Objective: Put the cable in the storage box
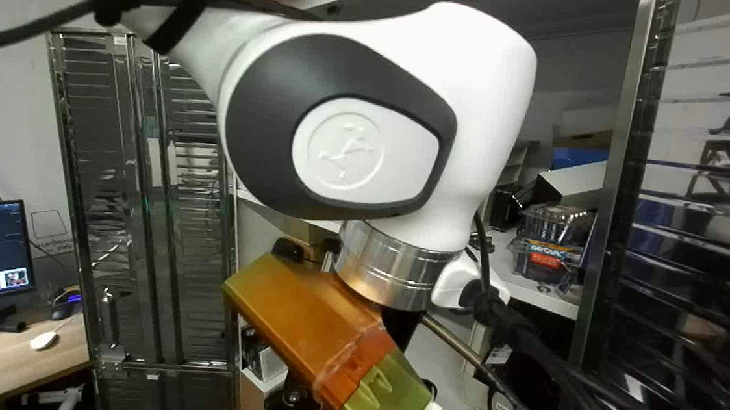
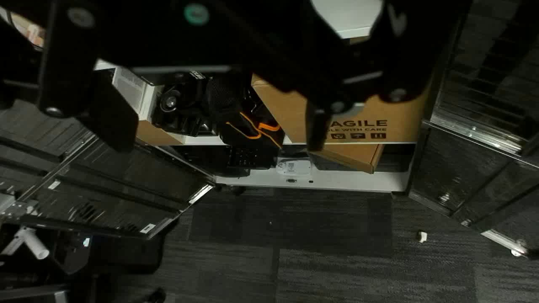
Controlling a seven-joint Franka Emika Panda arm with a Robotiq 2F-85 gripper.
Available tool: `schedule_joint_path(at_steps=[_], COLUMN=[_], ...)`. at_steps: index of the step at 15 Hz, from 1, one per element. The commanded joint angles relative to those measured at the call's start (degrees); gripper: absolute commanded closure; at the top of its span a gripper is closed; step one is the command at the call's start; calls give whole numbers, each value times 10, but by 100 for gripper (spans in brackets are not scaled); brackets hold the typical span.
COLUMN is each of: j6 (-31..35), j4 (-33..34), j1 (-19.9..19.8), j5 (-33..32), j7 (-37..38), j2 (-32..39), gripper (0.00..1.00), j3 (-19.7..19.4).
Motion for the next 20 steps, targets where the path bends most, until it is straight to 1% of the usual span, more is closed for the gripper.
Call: schedule_joint_path(at_steps=[1, 7, 11, 13, 17, 20], j6=[-1, -1, 30, 43, 71, 80], j4=[2, 6, 20, 40, 100, 151], j1=[-26, -26, -33, -30, -21, -21], j5=[4, 4, 10, 13, 27, 14], j7=[-3, -3, 31, 55, 97, 133], j2=[1, 1, 24, 39, 75, 95], gripper=[0, 0, 0, 0, 0, 0], j3=[25, 25, 47, 64, 103, 126])
